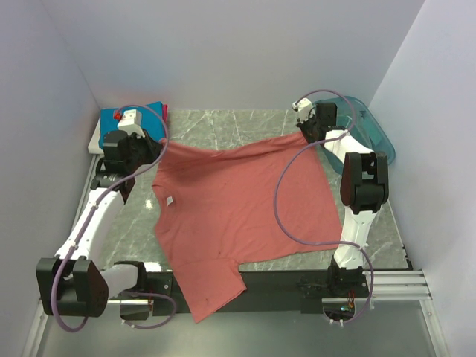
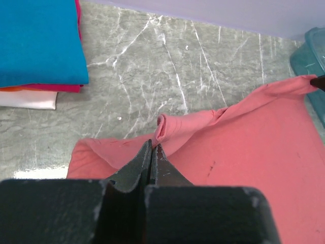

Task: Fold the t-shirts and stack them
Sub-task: Fold the tshirt

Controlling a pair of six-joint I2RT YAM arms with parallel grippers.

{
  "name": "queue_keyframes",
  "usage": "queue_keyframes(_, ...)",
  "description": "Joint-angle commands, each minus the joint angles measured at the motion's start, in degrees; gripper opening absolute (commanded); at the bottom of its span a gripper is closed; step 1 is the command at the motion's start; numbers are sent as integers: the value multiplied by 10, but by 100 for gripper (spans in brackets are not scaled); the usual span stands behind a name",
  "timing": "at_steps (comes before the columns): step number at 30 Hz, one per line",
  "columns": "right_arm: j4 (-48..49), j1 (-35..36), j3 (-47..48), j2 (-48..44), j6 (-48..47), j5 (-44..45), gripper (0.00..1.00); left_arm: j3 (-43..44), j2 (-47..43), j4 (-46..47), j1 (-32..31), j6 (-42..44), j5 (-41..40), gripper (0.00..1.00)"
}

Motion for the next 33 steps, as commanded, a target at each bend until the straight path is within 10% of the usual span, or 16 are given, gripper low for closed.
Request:
queue_keyframes(1, 21, -4, 6, -11, 8, 6, 0, -7, -24, 4, 2, -2, 13, 0)
queue_keyframes(33, 62, -21, -63, -68, 10, -5, 0, -50, -96, -41, 2, -10, 34, 0)
